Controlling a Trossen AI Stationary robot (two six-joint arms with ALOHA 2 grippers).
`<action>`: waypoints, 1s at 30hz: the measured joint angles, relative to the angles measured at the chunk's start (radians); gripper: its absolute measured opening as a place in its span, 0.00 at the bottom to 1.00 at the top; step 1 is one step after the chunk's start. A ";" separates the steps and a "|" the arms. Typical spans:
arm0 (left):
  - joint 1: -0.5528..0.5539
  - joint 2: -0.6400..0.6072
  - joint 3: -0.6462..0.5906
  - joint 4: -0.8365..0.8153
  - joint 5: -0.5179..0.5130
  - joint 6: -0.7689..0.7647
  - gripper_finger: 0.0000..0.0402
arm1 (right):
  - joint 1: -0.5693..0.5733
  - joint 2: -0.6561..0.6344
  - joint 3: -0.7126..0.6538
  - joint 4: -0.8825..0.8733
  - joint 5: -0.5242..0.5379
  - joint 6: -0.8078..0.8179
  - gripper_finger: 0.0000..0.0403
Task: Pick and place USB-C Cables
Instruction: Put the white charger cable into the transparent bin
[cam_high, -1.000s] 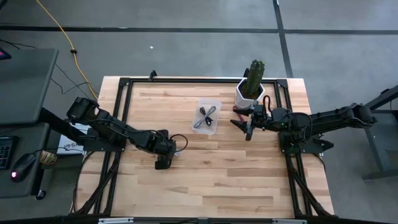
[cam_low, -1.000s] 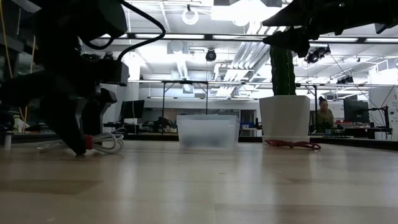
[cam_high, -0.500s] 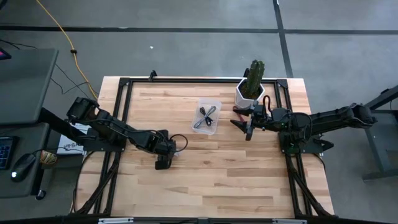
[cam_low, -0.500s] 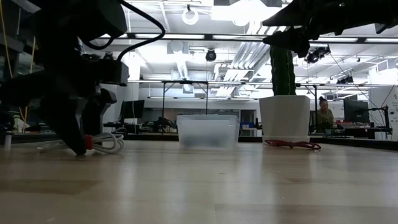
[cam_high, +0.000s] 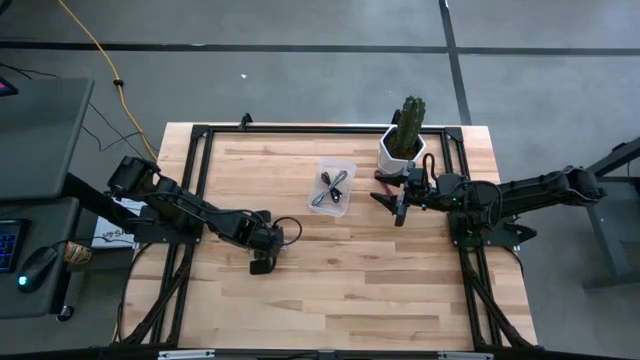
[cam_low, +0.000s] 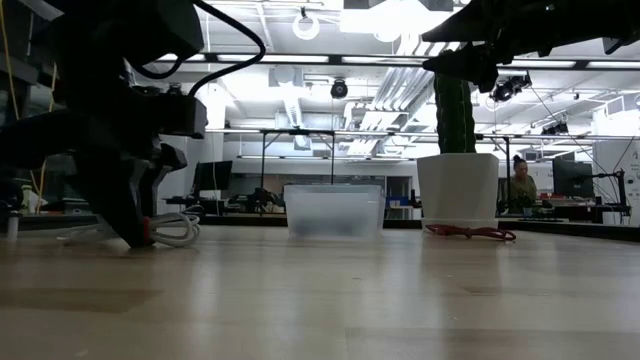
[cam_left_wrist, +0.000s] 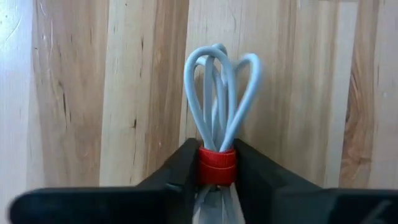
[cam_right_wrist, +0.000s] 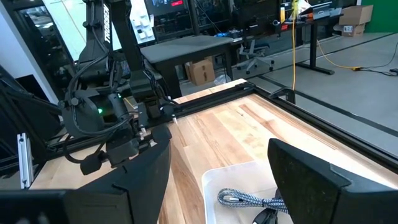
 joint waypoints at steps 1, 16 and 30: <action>0.001 0.000 0.000 0.000 0.003 0.000 0.14 | 0.000 0.000 0.000 0.000 0.000 0.000 0.65; 0.001 0.000 0.000 -0.004 0.008 0.000 0.05 | 0.000 0.000 0.000 0.000 0.001 0.000 0.65; 0.050 0.004 0.257 -0.288 -0.047 0.145 0.05 | 0.000 0.000 0.000 -0.005 0.001 0.008 0.65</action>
